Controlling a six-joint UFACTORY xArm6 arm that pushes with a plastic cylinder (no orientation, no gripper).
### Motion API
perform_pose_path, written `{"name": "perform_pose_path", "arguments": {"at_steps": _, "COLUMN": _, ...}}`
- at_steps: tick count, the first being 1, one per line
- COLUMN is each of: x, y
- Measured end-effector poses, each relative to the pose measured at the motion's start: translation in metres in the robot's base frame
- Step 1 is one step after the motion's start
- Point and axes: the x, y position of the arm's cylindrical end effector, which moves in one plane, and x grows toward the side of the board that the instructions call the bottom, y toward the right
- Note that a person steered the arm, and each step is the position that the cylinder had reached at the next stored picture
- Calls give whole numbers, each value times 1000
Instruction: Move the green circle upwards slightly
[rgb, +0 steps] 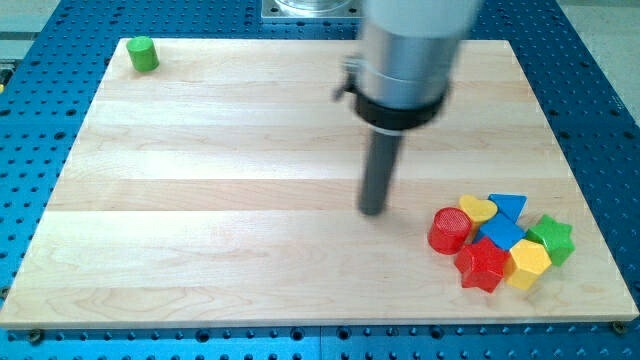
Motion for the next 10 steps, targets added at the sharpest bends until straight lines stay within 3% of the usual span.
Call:
{"name": "perform_pose_path", "arguments": {"at_steps": 2, "x": -72, "y": -201}}
{"name": "perform_pose_path", "arguments": {"at_steps": 4, "x": -135, "y": -260}}
{"name": "perform_pose_path", "arguments": {"at_steps": 6, "x": -267, "y": -293}}
{"name": "perform_pose_path", "arguments": {"at_steps": 9, "x": -296, "y": -317}}
{"name": "perform_pose_path", "arguments": {"at_steps": 10, "x": -263, "y": -291}}
